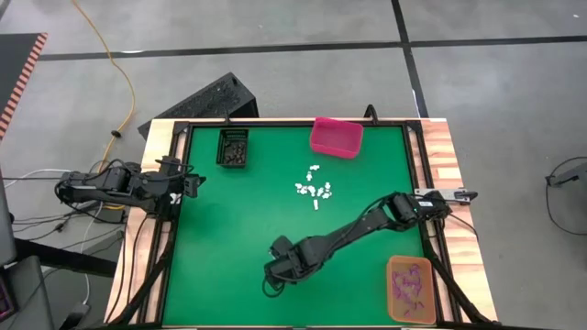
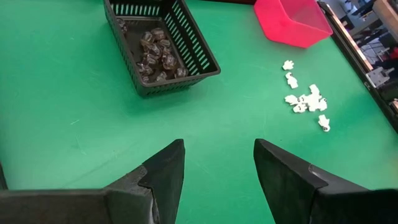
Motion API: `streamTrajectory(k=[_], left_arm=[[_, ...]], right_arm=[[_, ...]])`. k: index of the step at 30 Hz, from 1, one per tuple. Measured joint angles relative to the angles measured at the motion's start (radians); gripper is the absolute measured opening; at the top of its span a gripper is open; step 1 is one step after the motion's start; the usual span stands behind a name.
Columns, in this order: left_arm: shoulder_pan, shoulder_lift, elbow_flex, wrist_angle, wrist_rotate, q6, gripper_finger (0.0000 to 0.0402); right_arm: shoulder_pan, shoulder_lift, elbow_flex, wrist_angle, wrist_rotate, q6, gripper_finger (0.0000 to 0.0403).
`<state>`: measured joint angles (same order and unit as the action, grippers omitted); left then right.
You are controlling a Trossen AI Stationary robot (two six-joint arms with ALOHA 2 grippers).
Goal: Sort Halloween decoration
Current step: Put the pink witch hat toy into the orange bin
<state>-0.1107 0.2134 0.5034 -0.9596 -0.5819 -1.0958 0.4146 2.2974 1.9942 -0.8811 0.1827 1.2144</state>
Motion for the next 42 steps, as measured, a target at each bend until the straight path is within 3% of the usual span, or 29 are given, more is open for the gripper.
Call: streamTrajectory(k=[16,29,42], left_arm=[[0.000,0.000,0.000,0.000,0.000,0.000,0.0183],[0.000,0.000,0.000,0.000,0.000,0.000,0.0183],[0.000,0.000,0.000,0.000,0.000,0.000,0.0183]], right_arm=[[0.017,0.051,-0.002,0.028,-0.001,0.053,0.0163],[0.016,0.050,-0.001,0.031,0.000,0.042,0.0018],[0.032,0.040,0.058,-0.017,-0.050,0.087,0.0014]])
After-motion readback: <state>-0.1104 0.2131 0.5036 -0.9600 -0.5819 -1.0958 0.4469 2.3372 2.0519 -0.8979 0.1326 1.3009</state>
